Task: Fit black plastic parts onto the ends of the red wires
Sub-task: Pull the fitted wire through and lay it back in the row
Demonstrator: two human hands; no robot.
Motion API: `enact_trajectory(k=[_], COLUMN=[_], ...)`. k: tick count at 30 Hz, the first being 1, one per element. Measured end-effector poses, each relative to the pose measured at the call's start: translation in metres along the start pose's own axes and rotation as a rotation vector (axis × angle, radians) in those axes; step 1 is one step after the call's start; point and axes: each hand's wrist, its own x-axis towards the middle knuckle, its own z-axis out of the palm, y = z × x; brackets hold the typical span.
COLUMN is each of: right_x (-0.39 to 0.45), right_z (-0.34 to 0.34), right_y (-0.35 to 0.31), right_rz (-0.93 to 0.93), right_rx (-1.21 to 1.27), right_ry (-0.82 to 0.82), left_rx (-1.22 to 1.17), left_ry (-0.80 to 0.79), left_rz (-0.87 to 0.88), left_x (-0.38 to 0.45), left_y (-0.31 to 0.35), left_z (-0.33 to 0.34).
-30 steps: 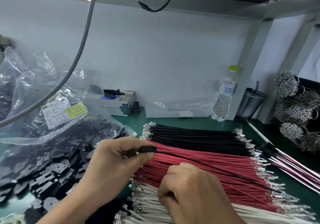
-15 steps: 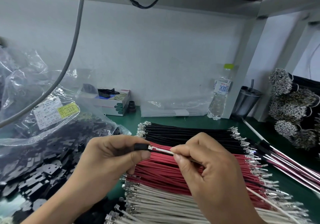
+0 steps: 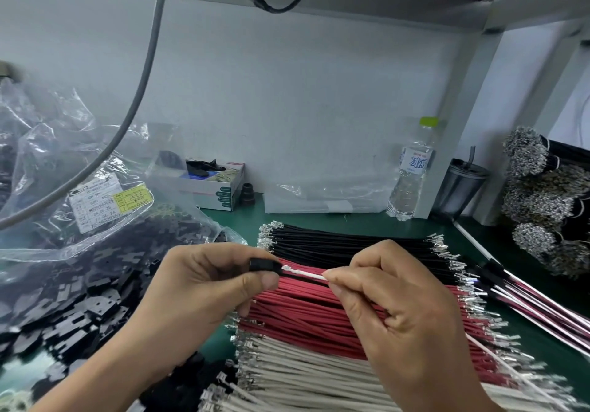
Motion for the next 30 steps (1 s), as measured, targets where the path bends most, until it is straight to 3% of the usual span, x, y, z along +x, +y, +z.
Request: enact_trajectory(k=[4,12,18,25,30], right_x=[0.001,-0.001,-0.006,-0.004,-0.005], right_z=[-0.001,0.006,0.013,0.010,0.019], right_y=[0.000,0.000,-0.003,-0.004,-0.008], right_rz=[-0.030,-0.141,0.020,0.073,-0.032], right_rx=[0.017,-0.201,0.082,0.083,0.028], right_ry=[0.018,0.057,0.001,-0.079,-0.063], left_rx=[0.001,-0.012,0.098,0.117,0.168], left_ry=[-0.005,-0.089,-0.140,-0.140,-0.177], left_rz=[-0.005,-0.018,0.004,0.033,0.055], left_x=[-0.001,-0.004,-0.005,-0.004,-0.006], left_y=[0.001,0.003,0.003,0.000,0.002], left_z=[0.000,0.003,0.000,-0.001,-0.003])
